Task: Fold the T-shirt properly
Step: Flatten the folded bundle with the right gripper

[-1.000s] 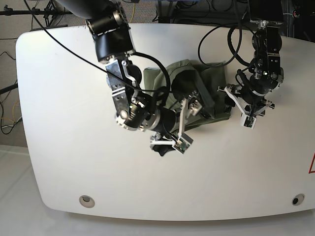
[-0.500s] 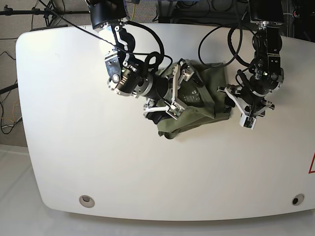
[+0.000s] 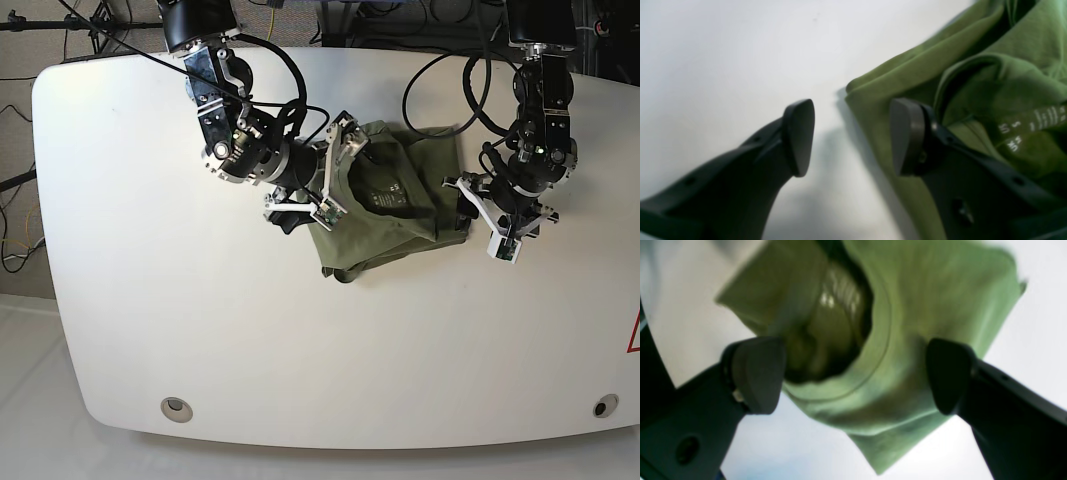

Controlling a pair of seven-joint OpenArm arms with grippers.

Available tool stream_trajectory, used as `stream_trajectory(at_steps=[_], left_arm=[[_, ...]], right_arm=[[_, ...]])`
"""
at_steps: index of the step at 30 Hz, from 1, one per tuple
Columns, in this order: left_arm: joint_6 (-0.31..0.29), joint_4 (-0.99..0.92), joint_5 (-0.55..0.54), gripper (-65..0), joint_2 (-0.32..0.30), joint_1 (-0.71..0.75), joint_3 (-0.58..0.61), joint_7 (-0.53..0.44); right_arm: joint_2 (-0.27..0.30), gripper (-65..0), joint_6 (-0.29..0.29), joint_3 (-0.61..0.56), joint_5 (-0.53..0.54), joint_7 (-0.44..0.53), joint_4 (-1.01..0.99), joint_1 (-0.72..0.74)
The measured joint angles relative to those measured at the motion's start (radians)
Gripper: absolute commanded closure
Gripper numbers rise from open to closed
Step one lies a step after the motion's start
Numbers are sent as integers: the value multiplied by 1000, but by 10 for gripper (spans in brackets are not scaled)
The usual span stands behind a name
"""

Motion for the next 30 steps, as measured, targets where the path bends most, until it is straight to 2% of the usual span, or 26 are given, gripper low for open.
stream_trajectory(at_steps=[10, 11, 13, 16, 19, 21, 23, 26, 28, 30], left_arm=[[0, 0, 0, -339, 0, 2, 0, 0], [0, 0, 0, -339, 0, 2, 0, 0], [0, 0, 0, -339, 0, 2, 0, 0], [0, 0, 0, -339, 0, 2, 0, 0], [0, 0, 0, -339, 0, 2, 0, 0], [0, 0, 0, -339, 0, 2, 0, 0], [0, 0, 0, -339, 0, 2, 0, 0], [0, 0, 0, -339, 0, 2, 0, 0], [0, 0, 0, -339, 0, 2, 0, 0], [0, 0, 0, -339, 0, 2, 0, 0]], right_arm=[[8, -650, -7, -3, 5, 32, -53, 3], [8, -634, -6, -3, 5, 32, -53, 3], [6, -534, -6, -3, 5, 32, -54, 5], [-2, -345, -6, -5, 5, 27, -59, 16], [-17, -105, -7, -5, 6, 34, -66, 27], [-22, 0, -7, -5, 10, 36, -77, 35], [-25, 0, -6, -8, 10, 35, -98, 45], [-35, -76, -12, -6, 8, 32, -132, 59], [-43, -81, -46, -4, 3, 32, -143, 64], [-44, -69, -52, -6, 2, 32, -143, 66]])
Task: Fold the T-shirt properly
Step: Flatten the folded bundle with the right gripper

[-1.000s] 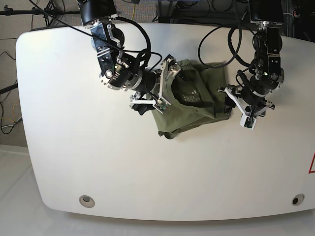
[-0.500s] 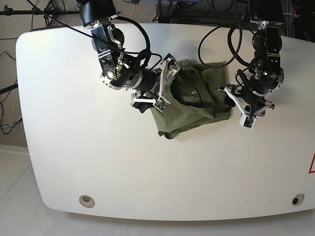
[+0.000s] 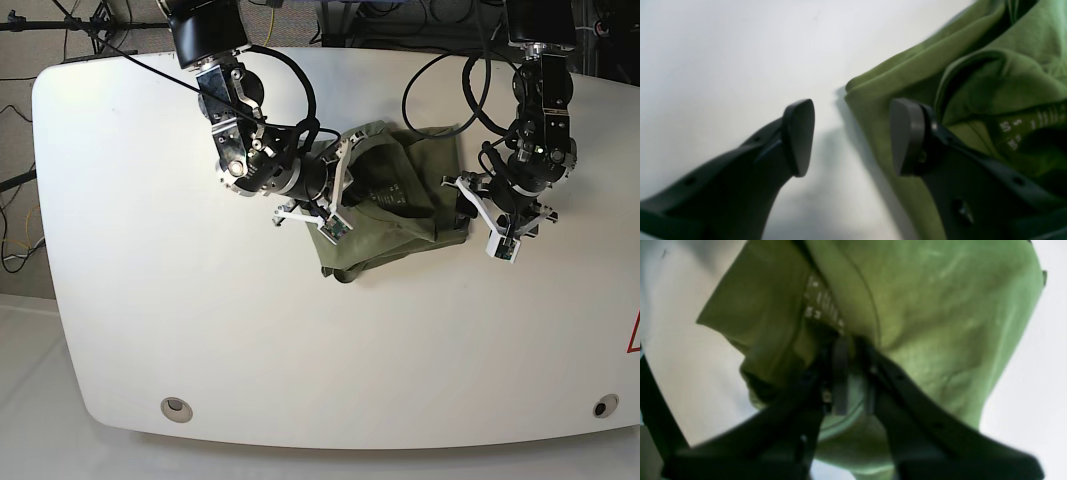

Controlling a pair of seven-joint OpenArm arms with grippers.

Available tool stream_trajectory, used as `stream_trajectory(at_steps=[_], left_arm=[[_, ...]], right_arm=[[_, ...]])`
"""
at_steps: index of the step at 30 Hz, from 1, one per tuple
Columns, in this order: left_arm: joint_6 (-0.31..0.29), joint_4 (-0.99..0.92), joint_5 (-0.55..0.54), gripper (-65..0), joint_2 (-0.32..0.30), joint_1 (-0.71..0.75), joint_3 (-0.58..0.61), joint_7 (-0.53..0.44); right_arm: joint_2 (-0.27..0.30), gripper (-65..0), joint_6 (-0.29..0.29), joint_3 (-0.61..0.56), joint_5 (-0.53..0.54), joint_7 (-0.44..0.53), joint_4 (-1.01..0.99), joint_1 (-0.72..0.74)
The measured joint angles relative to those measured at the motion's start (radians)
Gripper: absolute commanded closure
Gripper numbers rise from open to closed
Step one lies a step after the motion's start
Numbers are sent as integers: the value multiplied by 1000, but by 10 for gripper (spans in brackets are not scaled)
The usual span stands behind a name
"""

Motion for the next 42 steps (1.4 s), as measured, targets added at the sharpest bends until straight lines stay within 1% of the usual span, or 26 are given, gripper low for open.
stream_trajectory(at_steps=[4, 6, 12, 17, 22, 25, 36, 42], left_arm=[[0, 0, 1, -339, 0, 0, 0, 0], [0, -4, 0, -339, 0, 0, 0, 0], [0, -48, 0, -339, 0, -5, 0, 0], [0, -79, 0, -339, 0, -5, 0, 1], [0, -82, 0, -337, 0, -5, 0, 0], [0, -82, 0, -337, 0, -5, 0, 0], [0, -61, 0, -337, 0, -2, -2, 1], [0, 45, -2, -337, -3, 7, -22, 7]], right_arm=[[0, -29, -23, -53, -1, -5, 1, 16], [-1, 0, -24, -83, 0, -6, 0, 32], [-27, 0, -71, -156, 6, -1, 3, 82], [-57, 0, -77, -195, 8, 1, 2, 113], [-90, 0, -79, -199, 8, 0, 0, 128], [-99, 0, -79, -201, 8, 1, 0, 137], [-93, 0, -82, -204, 7, 0, -1, 148], [-39, 0, -80, -203, 17, 1, 3, 130]])
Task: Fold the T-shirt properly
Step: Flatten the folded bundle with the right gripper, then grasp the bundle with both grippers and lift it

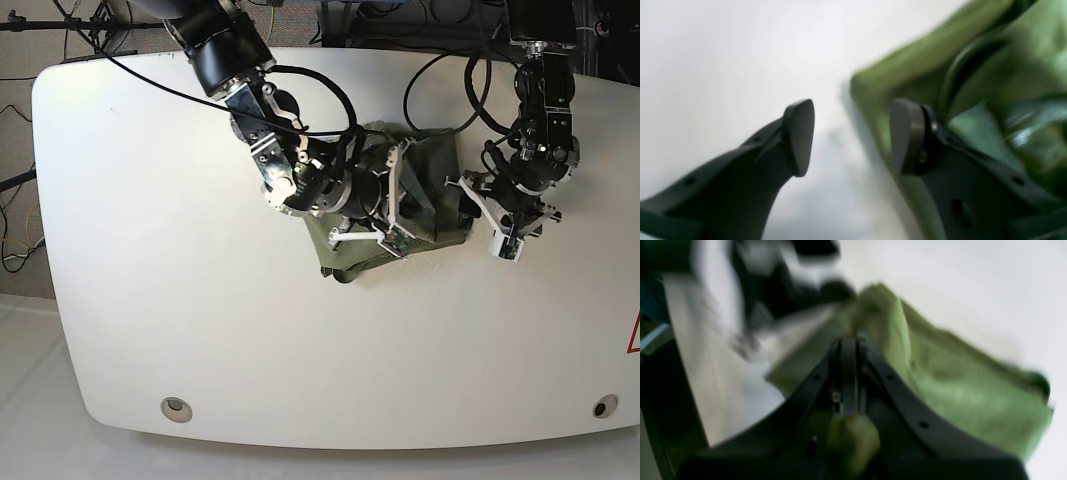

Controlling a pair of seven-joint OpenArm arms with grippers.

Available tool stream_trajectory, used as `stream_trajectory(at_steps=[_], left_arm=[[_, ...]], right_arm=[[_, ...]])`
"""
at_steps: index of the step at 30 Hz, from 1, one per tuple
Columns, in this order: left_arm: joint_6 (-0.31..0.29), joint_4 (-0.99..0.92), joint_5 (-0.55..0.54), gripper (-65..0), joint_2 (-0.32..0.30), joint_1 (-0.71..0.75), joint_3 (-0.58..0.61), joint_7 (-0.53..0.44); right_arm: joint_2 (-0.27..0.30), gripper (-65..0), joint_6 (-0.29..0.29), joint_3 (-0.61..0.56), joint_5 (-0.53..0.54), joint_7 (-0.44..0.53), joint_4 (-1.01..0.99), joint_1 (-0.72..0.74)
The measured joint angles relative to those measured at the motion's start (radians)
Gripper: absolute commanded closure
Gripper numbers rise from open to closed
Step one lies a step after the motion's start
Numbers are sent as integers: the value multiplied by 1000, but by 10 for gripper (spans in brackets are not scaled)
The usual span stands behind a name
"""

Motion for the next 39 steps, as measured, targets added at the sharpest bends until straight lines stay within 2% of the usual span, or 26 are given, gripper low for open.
stream_trajectory(at_steps=[6, 11, 18, 28, 34, 39], left_arm=[[0, 79, -1, -337, -2, 8, -9, -11], [2, 97, -1, -337, -1, 16, 18, -3], [4, 119, 4, -336, 25, 13, 154, 0], [0, 126, -1, -333, 24, -15, 400, 0], [-3, 128, -9, -272, 25, -15, 491, 0], [3, 129, 0, -258, 20, -12, 546, 0]], right_arm=[[59, 0, -30, 5, -11, -10, 0, -19], [60, 0, -47, 43, -9, -7, 6, -19], [61, 0, -44, 148, -4, -9, 4, 23], [60, 0, -47, 153, -2, 1, -198, 175], [66, 0, -41, 151, -3, 31, -292, 224], [69, 0, -43, 153, -3, 63, -330, 254]])
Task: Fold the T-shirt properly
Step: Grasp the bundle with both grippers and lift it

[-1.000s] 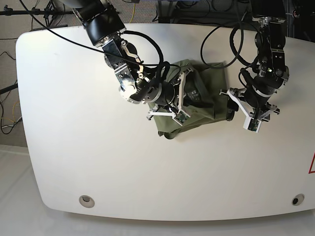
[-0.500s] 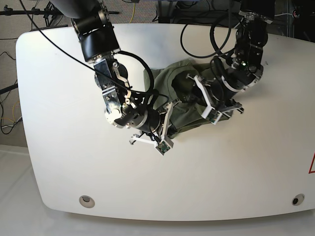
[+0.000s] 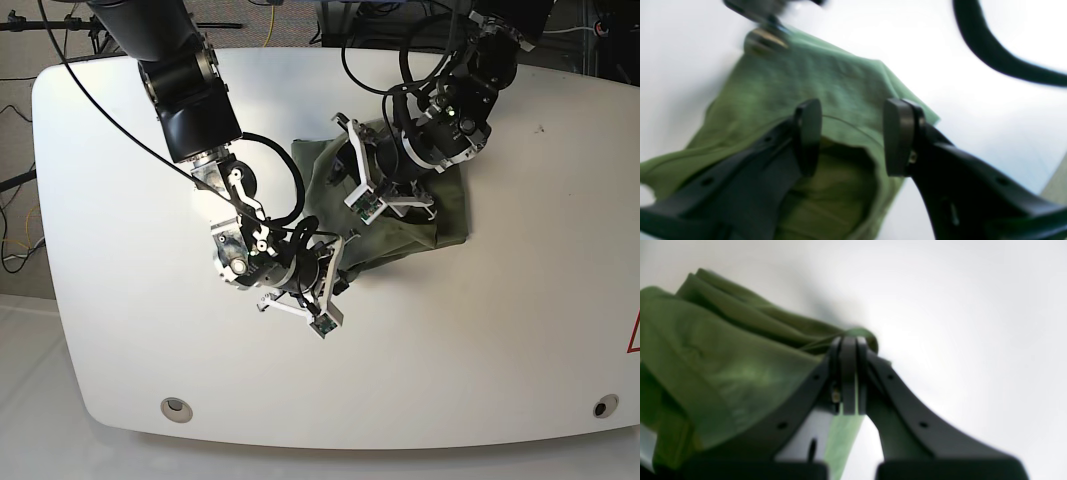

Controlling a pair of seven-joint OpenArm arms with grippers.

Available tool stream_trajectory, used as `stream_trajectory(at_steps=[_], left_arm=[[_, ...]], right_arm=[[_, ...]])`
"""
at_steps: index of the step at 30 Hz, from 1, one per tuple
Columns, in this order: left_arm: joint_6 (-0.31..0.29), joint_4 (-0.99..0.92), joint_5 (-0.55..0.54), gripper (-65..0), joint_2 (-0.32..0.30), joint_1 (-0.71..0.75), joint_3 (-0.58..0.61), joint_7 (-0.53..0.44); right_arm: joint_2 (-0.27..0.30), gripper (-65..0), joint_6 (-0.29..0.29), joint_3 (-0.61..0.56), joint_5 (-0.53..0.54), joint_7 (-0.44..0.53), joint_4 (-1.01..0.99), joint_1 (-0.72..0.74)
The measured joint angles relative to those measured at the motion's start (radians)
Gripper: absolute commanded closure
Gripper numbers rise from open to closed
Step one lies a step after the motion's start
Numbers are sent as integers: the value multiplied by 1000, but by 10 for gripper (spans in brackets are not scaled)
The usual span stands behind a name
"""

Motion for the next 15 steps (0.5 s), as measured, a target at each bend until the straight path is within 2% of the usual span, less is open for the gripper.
stream_trajectory(at_steps=[15], left_arm=[[1, -3, 5, -256, -6, 5, 11, 72]], right_arm=[[3, 0, 4, -1, 1, 38, -80, 23]])
